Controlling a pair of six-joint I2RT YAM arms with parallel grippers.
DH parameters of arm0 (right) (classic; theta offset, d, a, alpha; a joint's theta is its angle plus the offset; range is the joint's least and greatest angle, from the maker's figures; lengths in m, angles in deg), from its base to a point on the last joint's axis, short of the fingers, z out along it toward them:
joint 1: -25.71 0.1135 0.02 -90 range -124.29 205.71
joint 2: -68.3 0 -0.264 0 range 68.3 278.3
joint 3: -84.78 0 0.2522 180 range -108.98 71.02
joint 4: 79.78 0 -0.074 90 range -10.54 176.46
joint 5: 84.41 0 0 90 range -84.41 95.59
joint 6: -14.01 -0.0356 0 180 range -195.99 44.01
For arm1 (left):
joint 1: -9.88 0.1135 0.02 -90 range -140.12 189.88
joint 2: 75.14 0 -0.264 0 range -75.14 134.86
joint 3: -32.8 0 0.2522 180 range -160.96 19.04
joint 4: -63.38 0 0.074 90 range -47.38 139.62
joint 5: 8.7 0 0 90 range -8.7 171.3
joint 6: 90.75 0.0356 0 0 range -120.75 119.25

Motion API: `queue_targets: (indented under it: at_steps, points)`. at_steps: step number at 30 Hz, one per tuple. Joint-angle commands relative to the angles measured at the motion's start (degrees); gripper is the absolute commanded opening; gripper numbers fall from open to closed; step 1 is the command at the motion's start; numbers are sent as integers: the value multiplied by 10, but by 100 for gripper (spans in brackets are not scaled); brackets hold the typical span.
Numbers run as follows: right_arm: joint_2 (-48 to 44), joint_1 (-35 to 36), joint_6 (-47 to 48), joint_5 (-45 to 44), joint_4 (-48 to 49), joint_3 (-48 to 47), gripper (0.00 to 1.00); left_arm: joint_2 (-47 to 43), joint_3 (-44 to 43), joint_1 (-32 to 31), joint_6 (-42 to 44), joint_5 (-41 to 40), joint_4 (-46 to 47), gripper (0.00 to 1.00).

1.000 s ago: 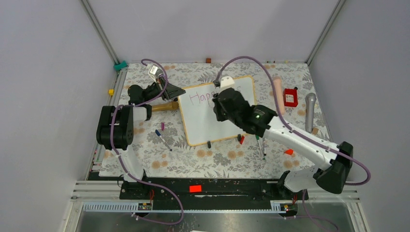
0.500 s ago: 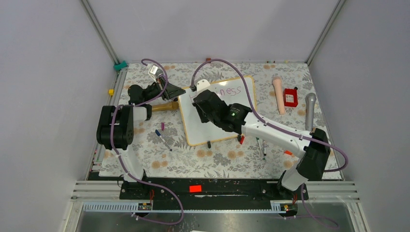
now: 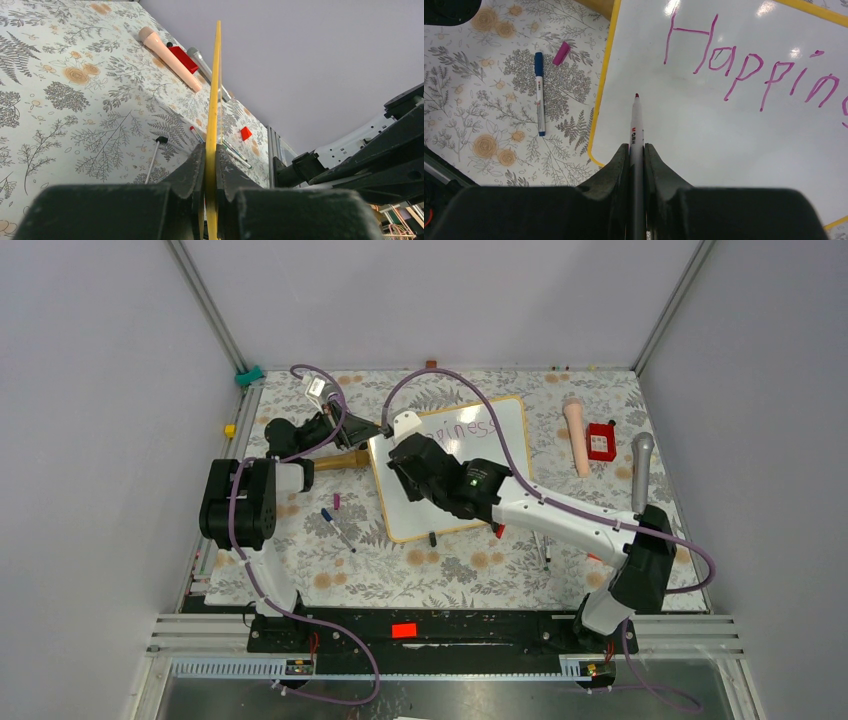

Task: Write a sentence on the whiteboard
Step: Write a sentence with the whiteboard marker.

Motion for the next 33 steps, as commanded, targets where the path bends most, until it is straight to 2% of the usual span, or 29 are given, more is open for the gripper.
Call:
queue_targets:
  at_steps: [1, 12, 33]
  points:
    - [17, 23, -3, -57, -13, -35, 0, -19, 5, -7, 35, 22, 30, 0]
    - [72, 36, -24, -96, -55, -85, 0, -44, 28, -9, 36, -6, 31, 0]
    - [92, 37, -27, -96, -63, -96, 0, -47, 30, -12, 31, -1, 31, 0]
